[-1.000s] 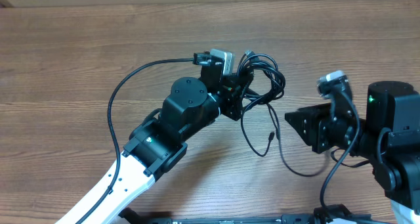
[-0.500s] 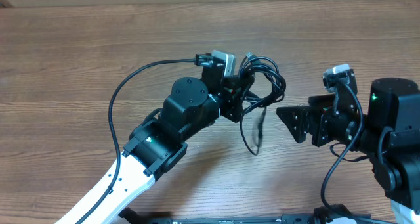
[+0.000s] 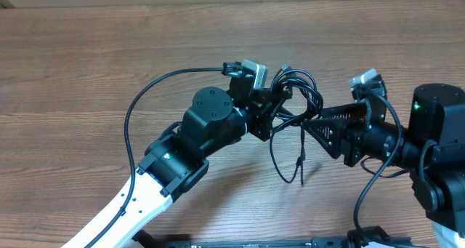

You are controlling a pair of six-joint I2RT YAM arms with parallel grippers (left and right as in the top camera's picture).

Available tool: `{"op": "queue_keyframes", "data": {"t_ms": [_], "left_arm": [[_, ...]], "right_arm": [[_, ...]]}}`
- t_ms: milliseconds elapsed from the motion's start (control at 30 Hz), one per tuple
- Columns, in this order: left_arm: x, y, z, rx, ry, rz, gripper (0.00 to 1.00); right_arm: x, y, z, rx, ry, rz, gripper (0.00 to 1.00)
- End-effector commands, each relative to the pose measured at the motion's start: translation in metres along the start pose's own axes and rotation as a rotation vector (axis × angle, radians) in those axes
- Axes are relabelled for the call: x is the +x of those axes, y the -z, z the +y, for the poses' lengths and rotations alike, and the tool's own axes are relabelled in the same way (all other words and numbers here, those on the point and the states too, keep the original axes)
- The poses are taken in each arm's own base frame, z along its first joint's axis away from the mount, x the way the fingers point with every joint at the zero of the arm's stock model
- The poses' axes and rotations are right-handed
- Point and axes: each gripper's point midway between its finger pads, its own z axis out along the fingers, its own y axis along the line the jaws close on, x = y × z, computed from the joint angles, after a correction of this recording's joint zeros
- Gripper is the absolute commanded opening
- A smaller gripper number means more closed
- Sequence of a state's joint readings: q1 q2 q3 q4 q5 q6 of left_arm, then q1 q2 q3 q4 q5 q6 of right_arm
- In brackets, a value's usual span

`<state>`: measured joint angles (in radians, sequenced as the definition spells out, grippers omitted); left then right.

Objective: Untangle cables

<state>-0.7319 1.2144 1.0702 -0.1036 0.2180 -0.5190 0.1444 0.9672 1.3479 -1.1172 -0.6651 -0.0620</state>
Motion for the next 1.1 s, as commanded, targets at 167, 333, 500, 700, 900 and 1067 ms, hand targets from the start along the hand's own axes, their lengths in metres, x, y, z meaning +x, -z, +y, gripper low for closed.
{"op": "queue_keyframes", "data": {"t_ms": [167,333,500,700,900,1067], "left_arm": [[-0.011,0.0,-0.012,0.045,0.035,-0.031,0.04],[-0.01,0.0,-0.012,0.044,0.054,-0.026,0.04],[-0.011,0.0,-0.009,0.032,0.054,-0.034,0.04],[-0.013,0.001,0.011,-0.075,0.206,-0.07,0.04],[-0.024,0.005,0.03,-0.172,0.325,-0.153,0.04],[-0.028,0.006,0.036,-0.195,0.41,-0.19,0.04]], "right_arm": [[-0.001,0.001,0.005,-0.026,0.009,-0.007,0.11],[-0.001,0.0,0.006,-0.034,0.007,-0.005,0.09],[-0.001,0.0,0.006,-0.038,0.006,-0.004,0.04],[0.003,0.0,0.009,-0.054,0.011,0.009,0.04],[0.016,0.001,0.009,-0.056,0.029,0.058,0.04],[0.028,0.002,0.009,-0.053,0.037,0.103,0.04]]}}
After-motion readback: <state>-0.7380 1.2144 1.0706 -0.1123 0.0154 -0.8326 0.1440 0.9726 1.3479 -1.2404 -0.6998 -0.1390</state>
